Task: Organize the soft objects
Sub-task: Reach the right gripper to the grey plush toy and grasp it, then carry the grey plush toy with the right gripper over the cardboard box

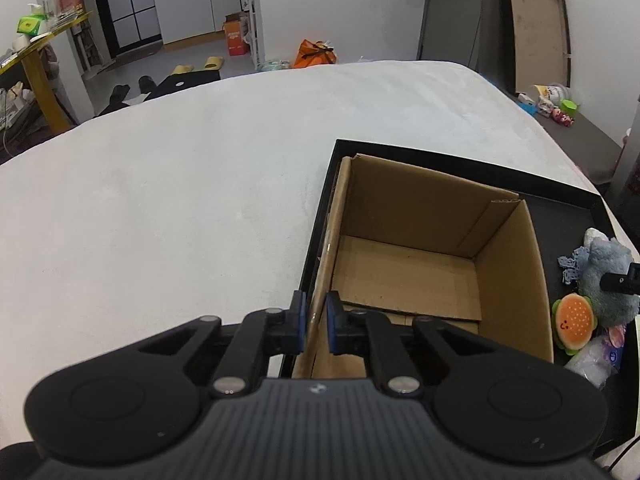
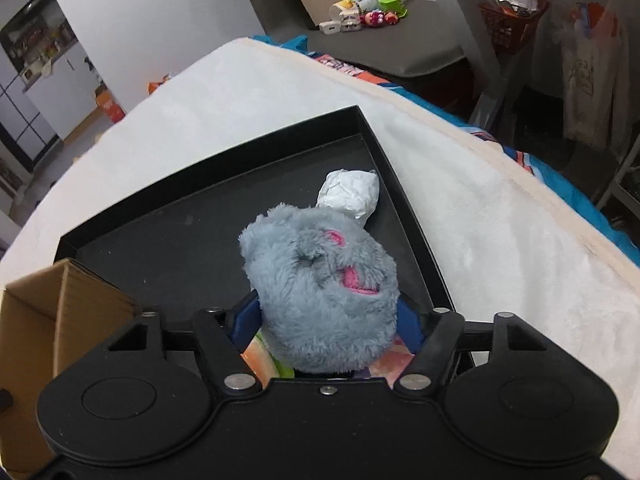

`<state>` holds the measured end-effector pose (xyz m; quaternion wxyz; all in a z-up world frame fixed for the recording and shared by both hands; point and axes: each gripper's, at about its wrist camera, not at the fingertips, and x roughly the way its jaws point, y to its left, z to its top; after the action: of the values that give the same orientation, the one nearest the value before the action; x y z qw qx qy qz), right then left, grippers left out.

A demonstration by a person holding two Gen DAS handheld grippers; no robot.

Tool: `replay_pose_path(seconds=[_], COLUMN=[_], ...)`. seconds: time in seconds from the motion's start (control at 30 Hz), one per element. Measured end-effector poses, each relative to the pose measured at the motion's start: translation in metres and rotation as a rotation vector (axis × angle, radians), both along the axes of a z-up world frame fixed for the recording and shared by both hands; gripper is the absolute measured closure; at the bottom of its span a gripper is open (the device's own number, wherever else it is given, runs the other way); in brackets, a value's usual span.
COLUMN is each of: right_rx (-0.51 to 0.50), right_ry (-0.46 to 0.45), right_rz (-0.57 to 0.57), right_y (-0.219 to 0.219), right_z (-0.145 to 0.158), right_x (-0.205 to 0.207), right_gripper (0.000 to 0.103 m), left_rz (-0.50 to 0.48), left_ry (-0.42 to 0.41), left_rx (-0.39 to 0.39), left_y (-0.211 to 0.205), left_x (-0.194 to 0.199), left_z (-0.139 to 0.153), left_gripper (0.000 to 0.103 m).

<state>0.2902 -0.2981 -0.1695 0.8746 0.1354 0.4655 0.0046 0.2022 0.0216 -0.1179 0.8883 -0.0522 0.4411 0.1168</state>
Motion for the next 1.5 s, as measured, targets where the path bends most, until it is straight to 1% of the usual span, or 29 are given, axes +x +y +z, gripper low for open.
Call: replay_pose_path(seconds=[0.23, 0.47, 0.8, 0.93, 1.07, 1.17, 1.5], right_rx=[-0.002, 0.012, 0.032, 0.054, 0.059, 0.066, 0.070], right_ry=[-0.037, -0.070, -0.128, -0.147, -0.179, -0.200, -0.245], right_rz=[0.029, 0.112, 0.167, 0.201, 0.246, 0.269, 0.342], right_y=[0.006, 0.025, 0.050, 0.062, 0.076, 0.086, 0.107], right_z=[0.018, 0.036, 0.060, 0.067, 0.075, 0.079, 0.082], right_x=[-0.012, -0.019, -0.034, -0.038, -0.043, -0.047, -0.053], right_gripper=[0.041, 0.041, 0.041, 0.041, 0.041, 0.041, 0.041], left_rz=[-0.010, -0.015, -0.012, -0.005, -0.002, 0.006, 0.011], left_ry=[-0.017, -0.008, 0.023, 0.030, 0.020, 0.018, 0.013], left_rx=[0.006, 0.011, 0.013, 0.005, 0.007, -0.021, -0.013], left_y=[0.000, 0.000, -0.003, -0.001, 0.001, 0.004, 0.002], left_x=[0.000, -0.001, -0.001, -0.006, -0.012, -0.014, -0.016], left_z=[0.002, 0.000, 0.004, 0.004, 0.005, 0.003, 0.004], left_gripper=[0.094, 0.094, 0.093, 0.093, 0.093, 0.093, 0.094])
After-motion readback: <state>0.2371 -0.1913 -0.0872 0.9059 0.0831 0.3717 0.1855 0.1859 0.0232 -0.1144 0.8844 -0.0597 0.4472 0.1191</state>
